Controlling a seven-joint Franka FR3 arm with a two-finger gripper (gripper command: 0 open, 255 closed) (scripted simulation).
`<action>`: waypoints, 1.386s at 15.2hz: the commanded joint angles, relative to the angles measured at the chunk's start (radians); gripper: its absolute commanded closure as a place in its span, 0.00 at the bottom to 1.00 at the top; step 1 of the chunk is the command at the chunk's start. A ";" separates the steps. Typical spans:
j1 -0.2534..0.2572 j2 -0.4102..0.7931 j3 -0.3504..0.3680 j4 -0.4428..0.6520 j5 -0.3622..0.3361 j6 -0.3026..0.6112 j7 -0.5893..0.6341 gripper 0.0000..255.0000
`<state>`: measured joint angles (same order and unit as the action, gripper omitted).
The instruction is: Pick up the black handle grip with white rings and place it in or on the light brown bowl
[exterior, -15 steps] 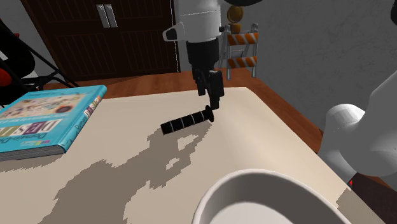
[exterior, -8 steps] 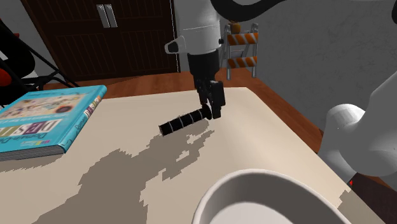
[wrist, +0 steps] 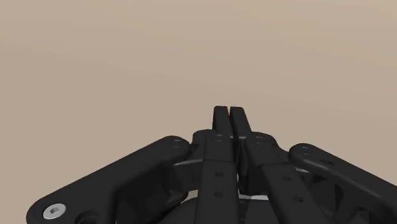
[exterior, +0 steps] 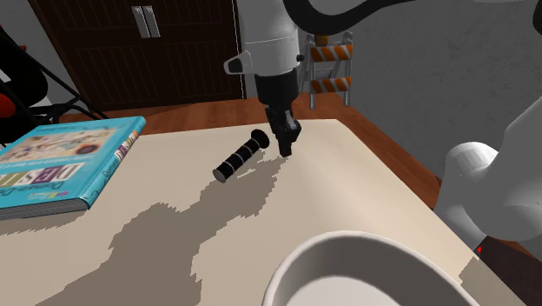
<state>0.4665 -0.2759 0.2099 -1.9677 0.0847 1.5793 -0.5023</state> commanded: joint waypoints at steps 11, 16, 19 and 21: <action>0.057 0.187 0.022 0.285 -0.067 -0.054 -0.360 0.00; 0.080 0.250 0.042 0.371 -0.090 -0.055 -0.509 0.00; 0.079 0.237 0.041 0.315 -0.087 -0.011 -0.512 0.00; 0.079 0.230 0.041 0.280 -0.085 0.017 -0.513 0.00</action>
<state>0.5450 -0.0504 0.2502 -1.6626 -0.0028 1.5886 -1.0125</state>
